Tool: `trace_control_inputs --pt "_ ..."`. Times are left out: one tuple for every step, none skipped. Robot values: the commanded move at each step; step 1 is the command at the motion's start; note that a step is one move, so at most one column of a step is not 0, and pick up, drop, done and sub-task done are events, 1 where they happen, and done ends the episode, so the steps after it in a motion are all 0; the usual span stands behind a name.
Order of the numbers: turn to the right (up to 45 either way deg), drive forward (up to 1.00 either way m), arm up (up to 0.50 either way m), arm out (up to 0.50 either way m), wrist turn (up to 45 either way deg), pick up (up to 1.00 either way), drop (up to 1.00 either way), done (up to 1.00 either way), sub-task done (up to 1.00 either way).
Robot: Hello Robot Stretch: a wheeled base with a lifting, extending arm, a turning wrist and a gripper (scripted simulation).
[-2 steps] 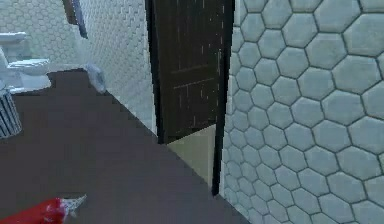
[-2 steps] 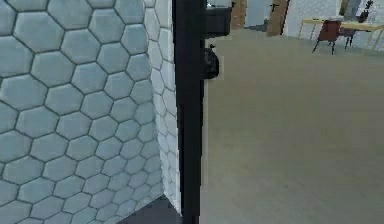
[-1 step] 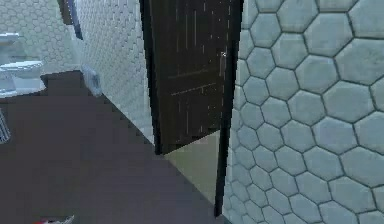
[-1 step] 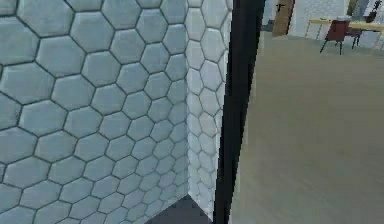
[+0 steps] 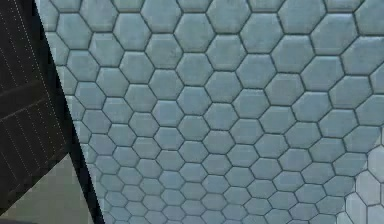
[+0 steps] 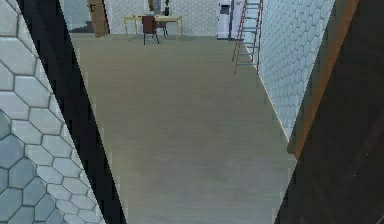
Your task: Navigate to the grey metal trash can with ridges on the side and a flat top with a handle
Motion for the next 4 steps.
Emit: trace_control_inputs --pt "6.0 0.0 0.0 0.0 0.0 0.0 0.0 0.0 0.0" --pt "0.0 0.1 0.0 0.0 0.0 0.0 0.0 0.0 0.0" --pt "-45.0 0.0 0.0 0.0 0.0 0.0 0.0 0.0 0.0" --pt "-42.0 0.0 0.0 0.0 0.0 0.0 0.0 0.0 0.0"
